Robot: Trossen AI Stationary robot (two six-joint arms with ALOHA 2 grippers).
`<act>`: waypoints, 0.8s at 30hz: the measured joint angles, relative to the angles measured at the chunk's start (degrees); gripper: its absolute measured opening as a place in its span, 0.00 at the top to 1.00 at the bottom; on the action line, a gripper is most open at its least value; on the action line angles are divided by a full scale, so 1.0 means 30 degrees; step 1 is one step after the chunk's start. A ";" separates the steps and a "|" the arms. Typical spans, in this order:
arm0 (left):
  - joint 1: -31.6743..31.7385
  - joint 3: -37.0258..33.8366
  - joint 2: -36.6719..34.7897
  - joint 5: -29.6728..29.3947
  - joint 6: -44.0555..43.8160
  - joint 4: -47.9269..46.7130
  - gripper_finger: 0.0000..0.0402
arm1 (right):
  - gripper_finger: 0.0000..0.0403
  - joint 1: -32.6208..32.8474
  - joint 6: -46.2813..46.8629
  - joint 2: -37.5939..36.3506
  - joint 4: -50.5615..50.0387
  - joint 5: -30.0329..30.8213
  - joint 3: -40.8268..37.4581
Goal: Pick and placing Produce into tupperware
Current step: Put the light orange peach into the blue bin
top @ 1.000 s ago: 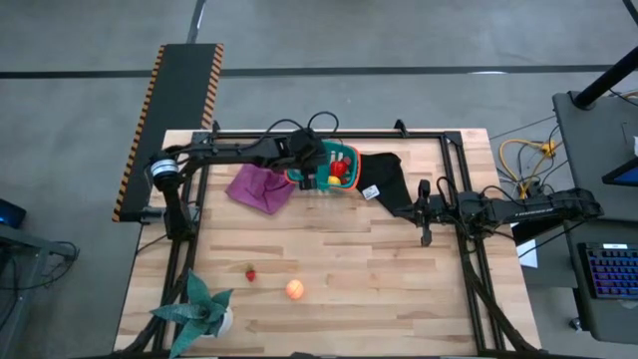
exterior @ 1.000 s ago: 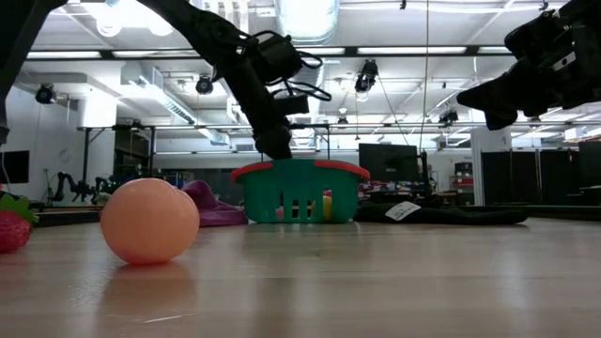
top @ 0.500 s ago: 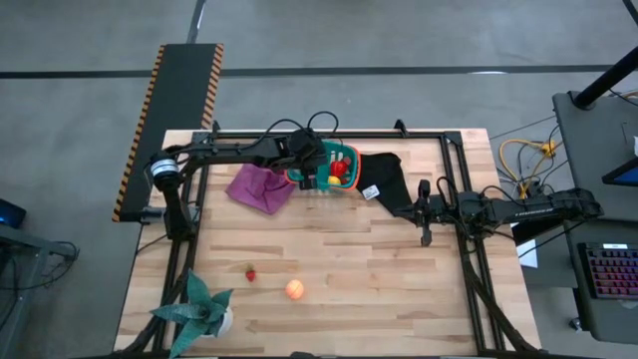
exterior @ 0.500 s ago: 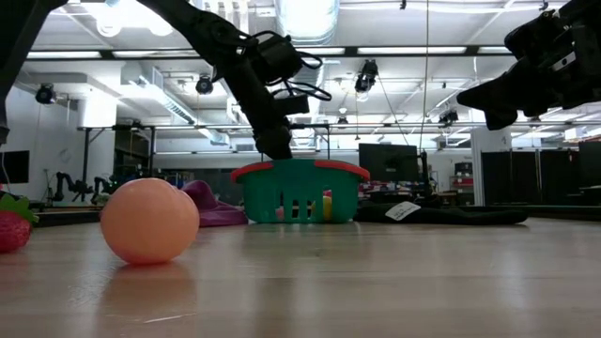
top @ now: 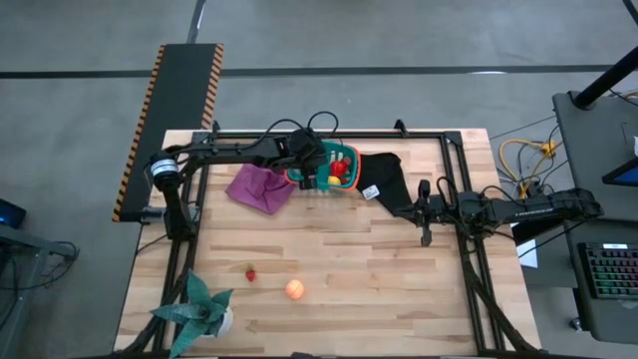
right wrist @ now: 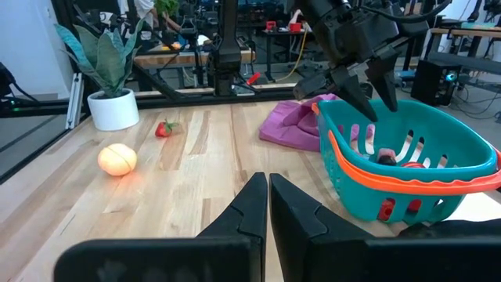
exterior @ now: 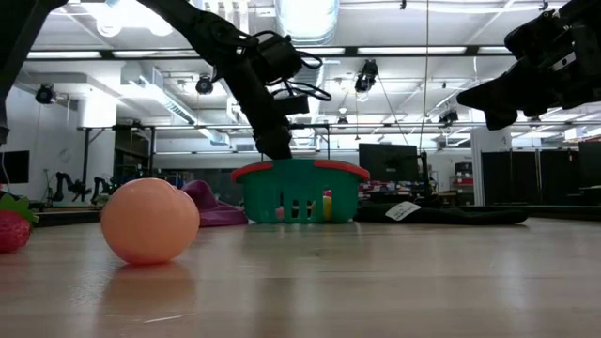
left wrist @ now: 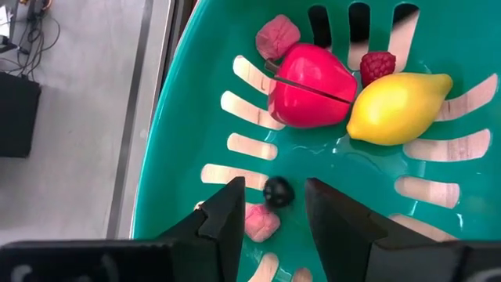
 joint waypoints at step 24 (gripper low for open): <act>-0.8707 0.0280 -1.0224 -0.0031 -0.0456 -0.0613 0.70 | 0.98 0.0000 0.0000 0.0018 -0.0318 0.0299 0.0000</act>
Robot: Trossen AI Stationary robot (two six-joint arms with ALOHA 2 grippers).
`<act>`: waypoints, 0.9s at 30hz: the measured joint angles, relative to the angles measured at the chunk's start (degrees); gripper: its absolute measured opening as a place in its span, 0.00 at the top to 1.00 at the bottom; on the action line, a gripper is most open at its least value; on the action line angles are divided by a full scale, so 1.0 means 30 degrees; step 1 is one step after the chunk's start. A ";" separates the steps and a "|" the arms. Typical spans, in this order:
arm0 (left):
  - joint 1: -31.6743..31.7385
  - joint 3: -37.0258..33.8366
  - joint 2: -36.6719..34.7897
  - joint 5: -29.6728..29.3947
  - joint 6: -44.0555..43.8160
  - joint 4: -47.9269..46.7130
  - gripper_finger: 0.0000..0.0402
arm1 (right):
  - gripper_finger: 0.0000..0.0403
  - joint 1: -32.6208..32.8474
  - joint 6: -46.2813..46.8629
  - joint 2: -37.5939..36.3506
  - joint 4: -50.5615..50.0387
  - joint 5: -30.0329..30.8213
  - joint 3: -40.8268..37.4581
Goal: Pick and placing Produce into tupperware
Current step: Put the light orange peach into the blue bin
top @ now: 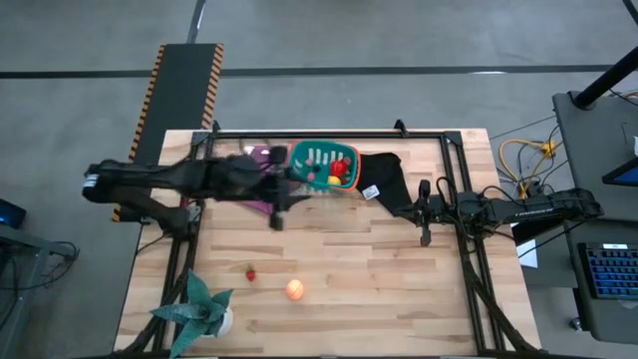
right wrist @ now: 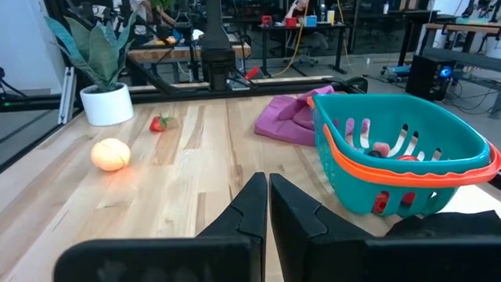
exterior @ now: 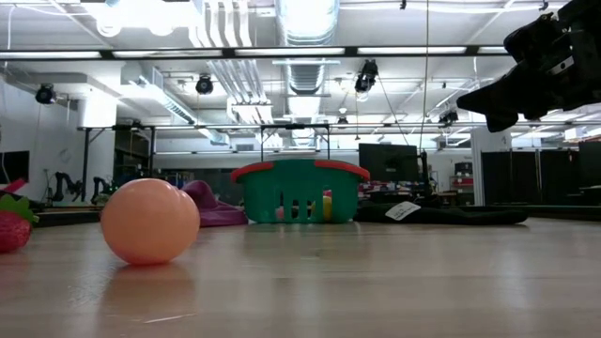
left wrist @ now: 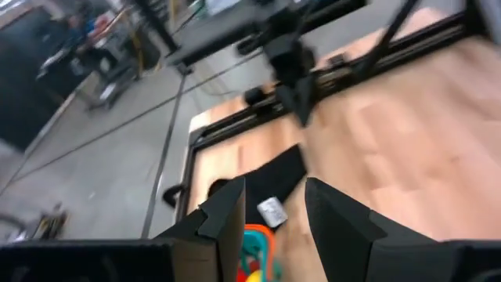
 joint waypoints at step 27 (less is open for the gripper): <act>-0.3868 -0.1807 0.0231 0.0069 -0.5333 -0.7087 0.70 | 0.98 0.0000 0.0361 0.0000 -0.0112 -0.0007 0.0000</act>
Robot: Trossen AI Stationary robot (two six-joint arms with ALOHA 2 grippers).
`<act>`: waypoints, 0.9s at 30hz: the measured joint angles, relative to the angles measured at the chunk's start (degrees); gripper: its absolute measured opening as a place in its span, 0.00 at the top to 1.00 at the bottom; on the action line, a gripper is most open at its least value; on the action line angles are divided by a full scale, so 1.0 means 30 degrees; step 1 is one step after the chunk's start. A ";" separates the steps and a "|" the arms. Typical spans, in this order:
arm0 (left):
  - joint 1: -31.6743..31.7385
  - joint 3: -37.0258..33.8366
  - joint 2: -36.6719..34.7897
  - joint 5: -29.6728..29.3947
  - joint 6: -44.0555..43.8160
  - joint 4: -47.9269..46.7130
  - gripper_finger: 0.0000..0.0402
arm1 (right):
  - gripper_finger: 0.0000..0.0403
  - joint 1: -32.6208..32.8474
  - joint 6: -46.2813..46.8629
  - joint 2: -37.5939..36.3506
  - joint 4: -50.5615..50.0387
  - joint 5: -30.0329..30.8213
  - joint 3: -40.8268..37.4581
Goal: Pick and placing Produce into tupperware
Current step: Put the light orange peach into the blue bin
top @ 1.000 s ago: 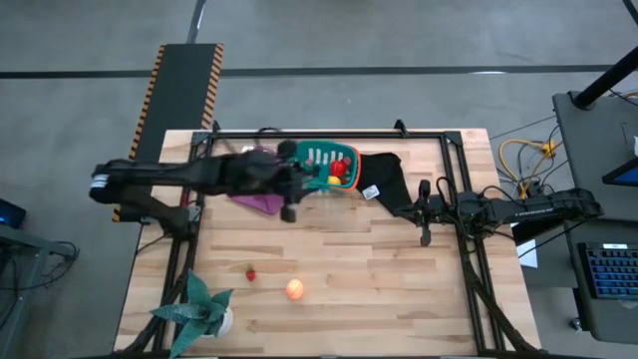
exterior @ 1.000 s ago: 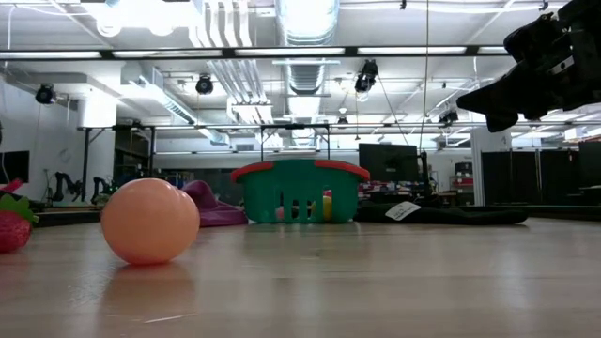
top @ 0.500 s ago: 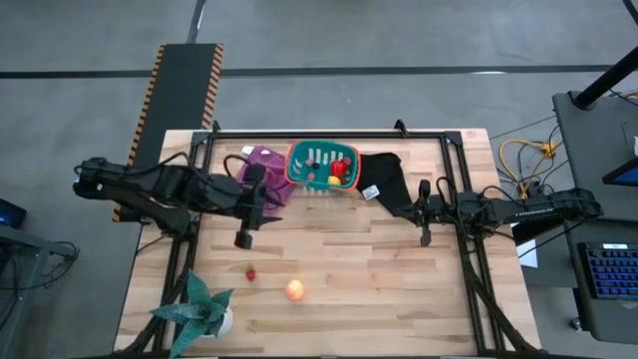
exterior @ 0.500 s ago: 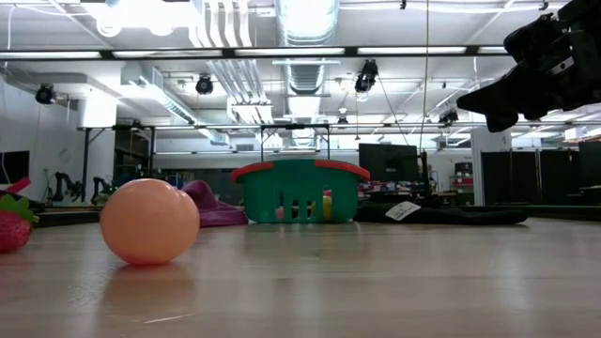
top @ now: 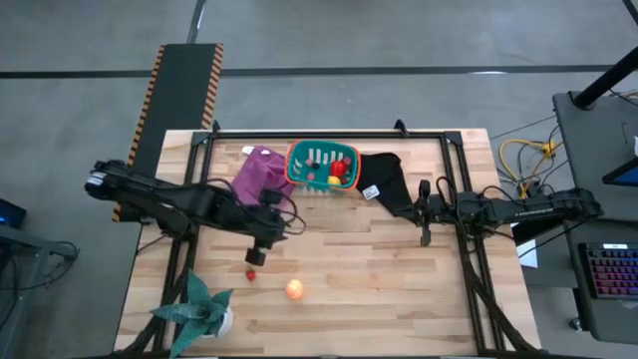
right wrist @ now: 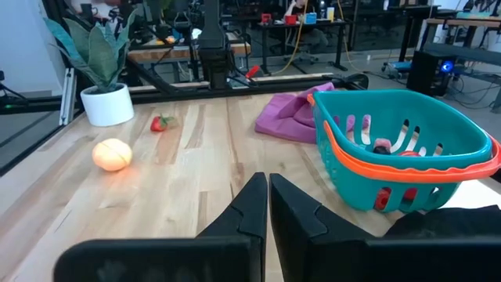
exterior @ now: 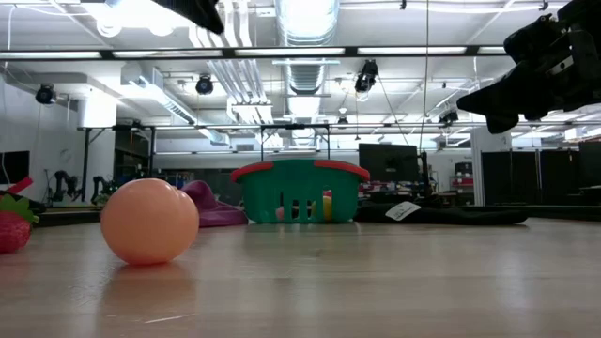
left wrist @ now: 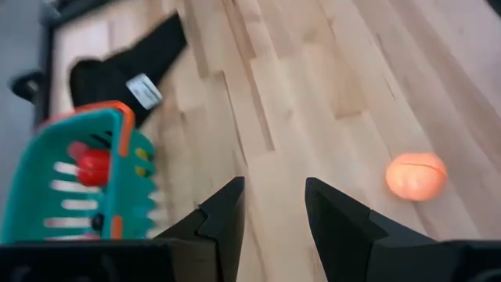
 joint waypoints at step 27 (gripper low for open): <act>-0.2288 0.1169 0.6261 0.1430 -0.1190 -0.1152 0.14 | 0.98 0.0000 0.0809 0.0000 -0.0060 0.0007 0.0000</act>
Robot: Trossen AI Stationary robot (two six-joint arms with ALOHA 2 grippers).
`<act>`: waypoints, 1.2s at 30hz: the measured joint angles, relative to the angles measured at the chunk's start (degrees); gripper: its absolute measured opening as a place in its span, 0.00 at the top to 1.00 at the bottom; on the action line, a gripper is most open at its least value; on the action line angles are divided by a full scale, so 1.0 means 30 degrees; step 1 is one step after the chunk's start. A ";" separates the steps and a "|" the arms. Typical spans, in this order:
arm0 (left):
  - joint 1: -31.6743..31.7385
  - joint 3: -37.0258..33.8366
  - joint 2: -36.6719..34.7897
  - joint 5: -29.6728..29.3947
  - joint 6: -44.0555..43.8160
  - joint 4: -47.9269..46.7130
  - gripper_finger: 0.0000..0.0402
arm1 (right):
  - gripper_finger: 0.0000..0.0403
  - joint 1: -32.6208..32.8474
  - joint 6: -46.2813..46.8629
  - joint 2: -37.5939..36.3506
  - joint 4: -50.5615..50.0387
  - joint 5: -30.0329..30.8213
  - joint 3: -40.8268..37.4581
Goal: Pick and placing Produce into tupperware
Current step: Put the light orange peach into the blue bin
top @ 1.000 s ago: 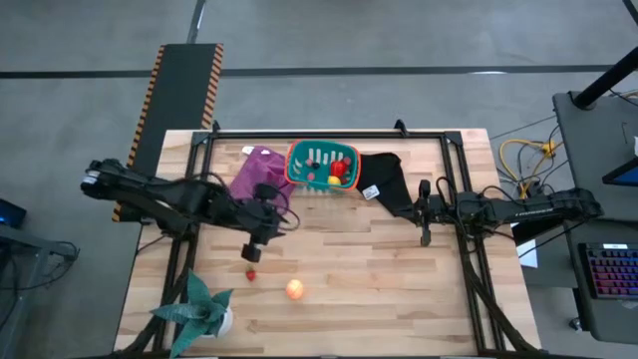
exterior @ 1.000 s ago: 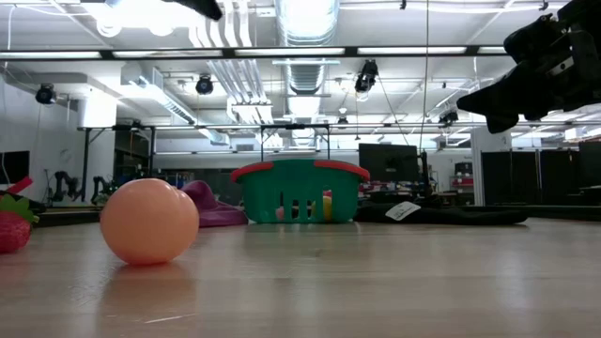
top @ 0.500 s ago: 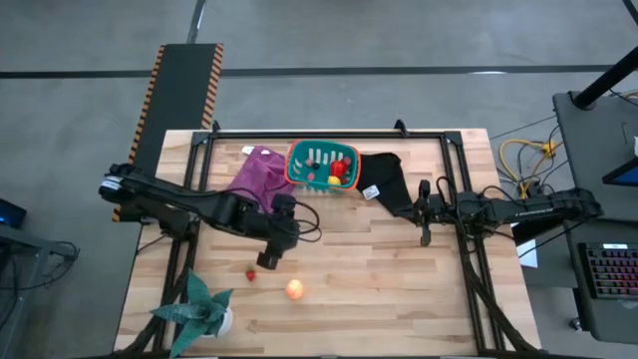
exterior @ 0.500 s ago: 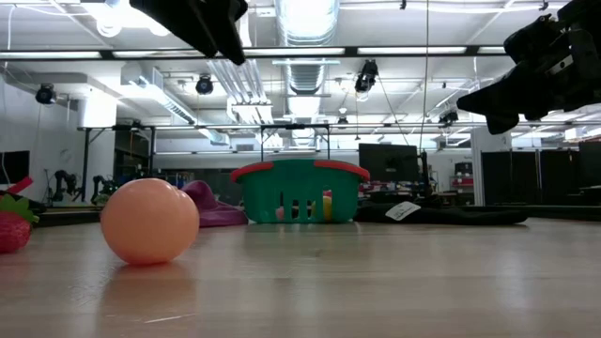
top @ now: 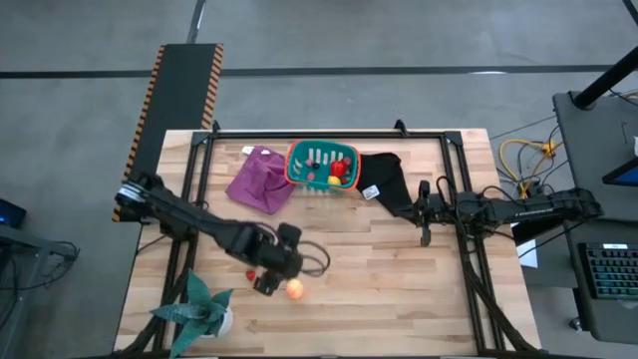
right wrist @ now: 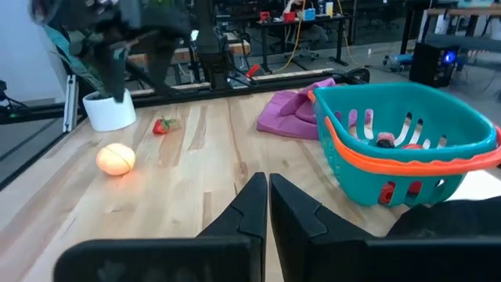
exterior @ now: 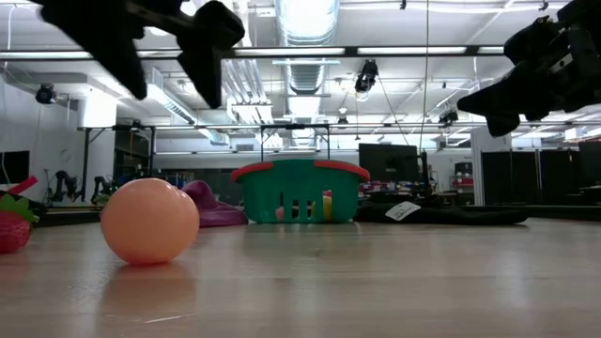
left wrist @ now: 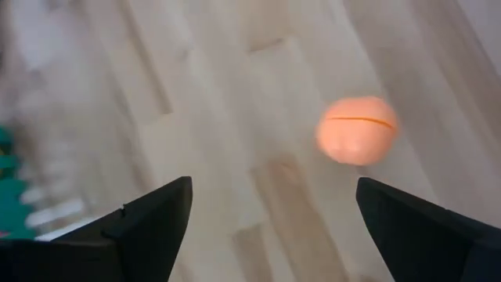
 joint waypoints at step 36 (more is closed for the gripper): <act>-0.1894 0.0015 0.4495 0.1375 -0.1416 0.3114 0.14 | 0.98 0.0007 0.1482 0.0000 -0.2277 -0.0022 0.0000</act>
